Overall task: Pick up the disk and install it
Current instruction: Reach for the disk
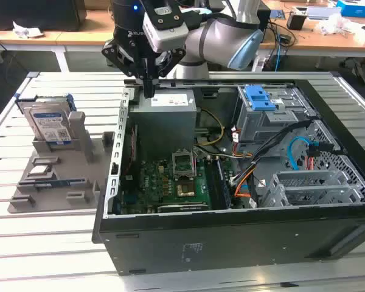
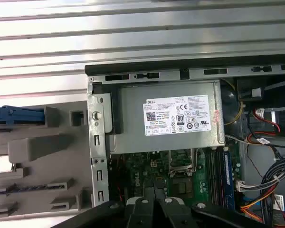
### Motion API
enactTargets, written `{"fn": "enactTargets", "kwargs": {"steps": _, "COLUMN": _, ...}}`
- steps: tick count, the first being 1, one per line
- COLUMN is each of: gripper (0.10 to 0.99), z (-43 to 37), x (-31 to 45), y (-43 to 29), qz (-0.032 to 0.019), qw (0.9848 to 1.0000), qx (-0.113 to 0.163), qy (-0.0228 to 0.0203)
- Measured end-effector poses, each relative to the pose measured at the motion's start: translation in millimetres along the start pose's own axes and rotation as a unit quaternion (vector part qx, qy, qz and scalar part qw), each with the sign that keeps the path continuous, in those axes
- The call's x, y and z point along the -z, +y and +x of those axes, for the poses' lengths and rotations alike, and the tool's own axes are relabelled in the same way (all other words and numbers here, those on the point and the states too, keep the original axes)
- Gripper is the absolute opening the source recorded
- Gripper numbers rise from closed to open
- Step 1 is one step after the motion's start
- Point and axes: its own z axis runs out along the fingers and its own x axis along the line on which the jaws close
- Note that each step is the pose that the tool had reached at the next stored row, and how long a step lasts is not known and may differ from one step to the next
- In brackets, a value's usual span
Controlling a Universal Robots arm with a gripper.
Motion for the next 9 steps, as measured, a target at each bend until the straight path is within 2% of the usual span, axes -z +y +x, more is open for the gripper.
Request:
{"fn": "enactTargets", "kwargs": {"steps": 2, "gripper": 0.102, "z": 3.5, "x": 0.1, "y": -0.3, "qz": 0.0, "qw": 1.0, "qx": 0.0, "qy": 0.0}}
{"fn": "enactTargets", "kwargs": {"steps": 3, "gripper": 0.102, "z": 11.4, "x": 0.3, "y": -0.8, "qz": 0.0, "qw": 1.0, "qx": 0.0, "qy": 0.0}}
{"fn": "enactTargets", "kwargs": {"steps": 4, "gripper": 0.102, "z": 15.8, "x": 0.4, "y": -1.2, "qz": 0.0, "qw": 1.0, "qx": 0.0, "qy": 0.0}}
{"fn": "enactTargets", "kwargs": {"steps": 6, "gripper": 0.102, "z": 20.8, "x": 0.6, "y": -1.5, "qz": 0.0, "qw": 1.0, "qx": 0.0, "qy": 0.0}}
{"fn": "enactTargets", "kwargs": {"steps": 9, "gripper": 0.102, "z": 33.4, "x": 0.9, "y": -2.5, "qz": 0.0, "qw": 1.0, "qx": 0.0, "qy": 0.0}}
